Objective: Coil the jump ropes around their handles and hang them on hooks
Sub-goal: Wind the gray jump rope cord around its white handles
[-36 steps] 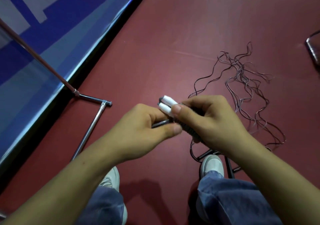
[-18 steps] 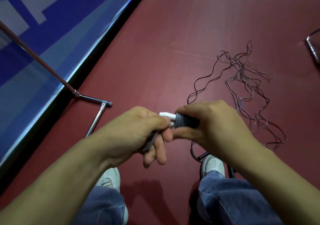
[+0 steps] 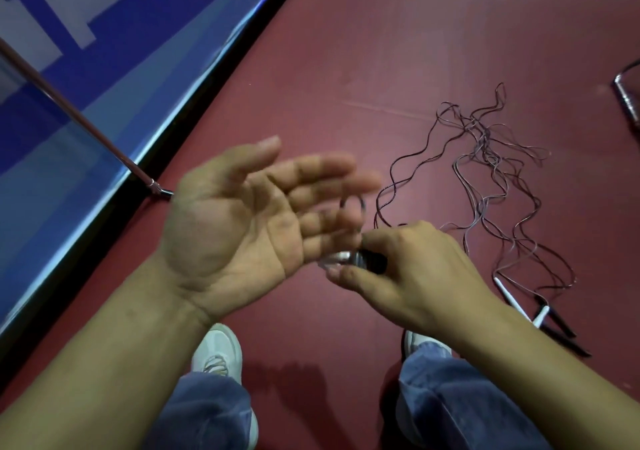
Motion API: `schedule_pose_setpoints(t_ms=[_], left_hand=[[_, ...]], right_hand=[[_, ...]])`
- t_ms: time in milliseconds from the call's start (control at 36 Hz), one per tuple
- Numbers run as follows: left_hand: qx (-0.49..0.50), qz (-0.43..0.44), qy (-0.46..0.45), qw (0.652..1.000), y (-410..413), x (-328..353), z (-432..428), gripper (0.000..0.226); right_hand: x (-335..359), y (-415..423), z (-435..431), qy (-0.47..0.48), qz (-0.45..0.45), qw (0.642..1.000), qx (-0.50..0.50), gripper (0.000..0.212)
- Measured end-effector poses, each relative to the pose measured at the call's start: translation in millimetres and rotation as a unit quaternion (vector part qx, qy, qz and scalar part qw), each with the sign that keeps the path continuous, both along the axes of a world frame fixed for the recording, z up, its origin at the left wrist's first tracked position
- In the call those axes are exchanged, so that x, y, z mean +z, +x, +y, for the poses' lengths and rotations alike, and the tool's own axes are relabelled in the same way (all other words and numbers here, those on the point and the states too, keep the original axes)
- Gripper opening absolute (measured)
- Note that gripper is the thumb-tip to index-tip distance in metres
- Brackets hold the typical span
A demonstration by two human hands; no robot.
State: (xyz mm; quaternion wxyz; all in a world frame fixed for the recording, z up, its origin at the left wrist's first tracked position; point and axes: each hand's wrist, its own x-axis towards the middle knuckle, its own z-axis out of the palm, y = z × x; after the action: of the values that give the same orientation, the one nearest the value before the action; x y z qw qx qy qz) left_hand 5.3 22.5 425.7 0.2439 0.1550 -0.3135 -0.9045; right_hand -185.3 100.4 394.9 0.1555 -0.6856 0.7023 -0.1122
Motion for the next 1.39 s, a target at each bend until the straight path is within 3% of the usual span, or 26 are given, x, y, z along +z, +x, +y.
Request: schedule_pose_setpoints(t_ms=[56,83,139,194,222,306,361,556,611,750,972,1139,1389], left_hand=[[0.051,-0.051,-0.147,0.986,-1,-3,0,0.041],[0.085,-0.125,-0.259,0.954,-1,-5,2,0.041],[0.096,-0.257,-0.459,0.845,-3,-6,7,0.051],[0.042,-0.309,-0.56,0.768,-3,-13,11,0.056],[0.021,-0.321,-0.564,0.76,-3,-16,11,0.055],[0.007,-0.338,-0.497,0.799,0,-15,7,0.034],[0.014,-0.341,-0.469,0.815,1,-12,5,0.022],[0.016,-0.277,-0.36,0.891,1,-10,1,0.018],[0.01,-0.265,-0.317,0.911,0,-12,0,0.019],[0.009,-0.254,-0.273,0.928,0,-10,0,0.023],[-0.005,-0.271,-0.293,0.917,7,-4,3,0.019],[-0.053,-0.308,-0.332,0.89,9,-12,3,0.041],[-0.083,-0.352,-0.179,0.915,-3,-23,8,0.038]], right_hand=[[3,1,0,0.02,-0.029,0.999,0.0,0.058],[4,1,-1,0.033,-0.044,0.998,0.001,0.059],[7,-1,-4,0.056,-0.091,0.994,0.009,0.059],[9,-3,-6,0.071,-0.159,0.984,0.029,0.057],[9,-4,-6,0.08,-0.199,0.976,0.042,0.054],[9,-5,-4,0.113,-0.313,0.942,0.051,0.045],[9,-6,-2,0.134,-0.356,0.924,0.048,0.053],[12,-5,4,0.156,-0.493,0.853,0.072,0.053],[13,-2,7,0.15,-0.521,0.838,0.065,0.044],[18,4,10,0.146,-0.593,0.789,0.065,0.039],[17,2,9,0.143,-0.523,0.837,0.069,0.037],[19,1,12,0.046,-0.303,0.938,0.159,0.047],[18,3,12,-0.004,-0.237,0.954,0.183,0.041]])
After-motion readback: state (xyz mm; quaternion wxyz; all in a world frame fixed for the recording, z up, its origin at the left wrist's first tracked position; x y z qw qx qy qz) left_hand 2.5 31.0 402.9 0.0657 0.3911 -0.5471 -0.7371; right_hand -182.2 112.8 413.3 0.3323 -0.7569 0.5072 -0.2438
